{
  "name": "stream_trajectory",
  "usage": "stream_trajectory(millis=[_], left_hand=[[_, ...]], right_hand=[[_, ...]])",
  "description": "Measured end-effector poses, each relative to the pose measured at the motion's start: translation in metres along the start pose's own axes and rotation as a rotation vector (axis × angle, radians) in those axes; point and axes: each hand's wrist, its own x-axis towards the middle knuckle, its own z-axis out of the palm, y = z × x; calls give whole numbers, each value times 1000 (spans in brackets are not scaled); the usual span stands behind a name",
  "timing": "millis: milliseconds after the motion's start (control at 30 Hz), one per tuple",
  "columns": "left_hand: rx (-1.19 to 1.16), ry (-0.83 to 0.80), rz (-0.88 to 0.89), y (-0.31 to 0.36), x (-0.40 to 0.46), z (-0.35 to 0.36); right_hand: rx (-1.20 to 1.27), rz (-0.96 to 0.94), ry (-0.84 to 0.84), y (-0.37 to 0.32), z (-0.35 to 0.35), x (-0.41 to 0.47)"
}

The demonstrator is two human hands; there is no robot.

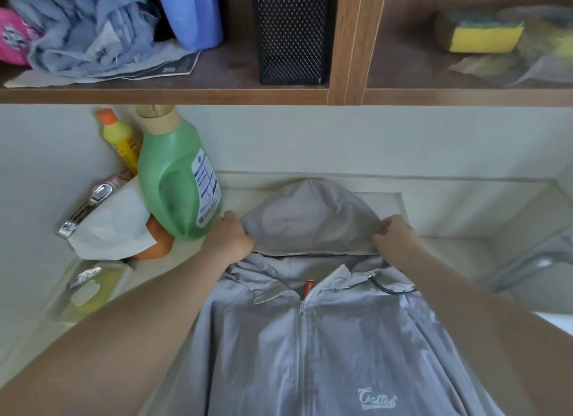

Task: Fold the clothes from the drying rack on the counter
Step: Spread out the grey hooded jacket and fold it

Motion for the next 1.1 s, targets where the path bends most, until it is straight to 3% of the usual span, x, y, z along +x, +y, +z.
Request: stream_trajectory(millis=[100,300,433,600,767,867,1100], left_hand=[[-125,-126,-106,3,3,-11],[-346,-24,-32,4,-2,-39],[-245,90,88,5,-24,-66],[-127,107,160,-2,-67,-88],[-180,29,103,-17,-120,-80],[-101,30,158,-27,-152,-69],[-54,18,216,-61,-201,-34]], right_hand=[[27,46,-43,-3,-2,5],[-74,-82,18,-15,-28,-1],[16,-116,110,-21,-48,-22],[106,-177,179,-14,-63,-63],[280,-81,78,6,-57,-114],[281,-56,7,26,-47,-141],[-46,-238,-33,85,-30,-183]])
